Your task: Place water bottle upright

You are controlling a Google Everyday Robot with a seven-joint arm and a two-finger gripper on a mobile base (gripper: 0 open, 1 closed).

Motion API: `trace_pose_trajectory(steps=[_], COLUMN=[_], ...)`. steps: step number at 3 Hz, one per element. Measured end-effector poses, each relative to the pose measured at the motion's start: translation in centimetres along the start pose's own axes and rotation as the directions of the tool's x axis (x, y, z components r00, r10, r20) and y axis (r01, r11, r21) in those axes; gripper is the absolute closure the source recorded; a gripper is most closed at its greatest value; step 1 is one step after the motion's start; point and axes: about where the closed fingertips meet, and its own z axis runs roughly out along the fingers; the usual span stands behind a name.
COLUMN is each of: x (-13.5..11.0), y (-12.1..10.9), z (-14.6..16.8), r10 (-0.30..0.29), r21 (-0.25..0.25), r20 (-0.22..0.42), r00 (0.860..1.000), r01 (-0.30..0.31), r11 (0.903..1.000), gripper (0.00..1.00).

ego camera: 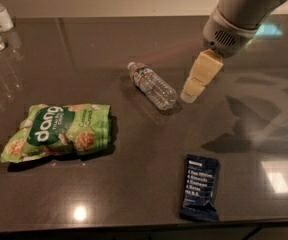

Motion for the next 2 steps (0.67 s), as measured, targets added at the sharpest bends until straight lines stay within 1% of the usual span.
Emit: trace_pose_trajectory(steps=[1, 2], x=[-3.0, -5.2], y=[-0.8, -1.3], z=[2.6, 4.1], r10=[0.1, 0.163], r21=[-0.009, 0.002], r20=[-0.029, -0.043], r00=[0.995, 0.986], r01=[-0.1, -0.163], r11=[0.995, 0.9867], gripper=[0.0, 0.0])
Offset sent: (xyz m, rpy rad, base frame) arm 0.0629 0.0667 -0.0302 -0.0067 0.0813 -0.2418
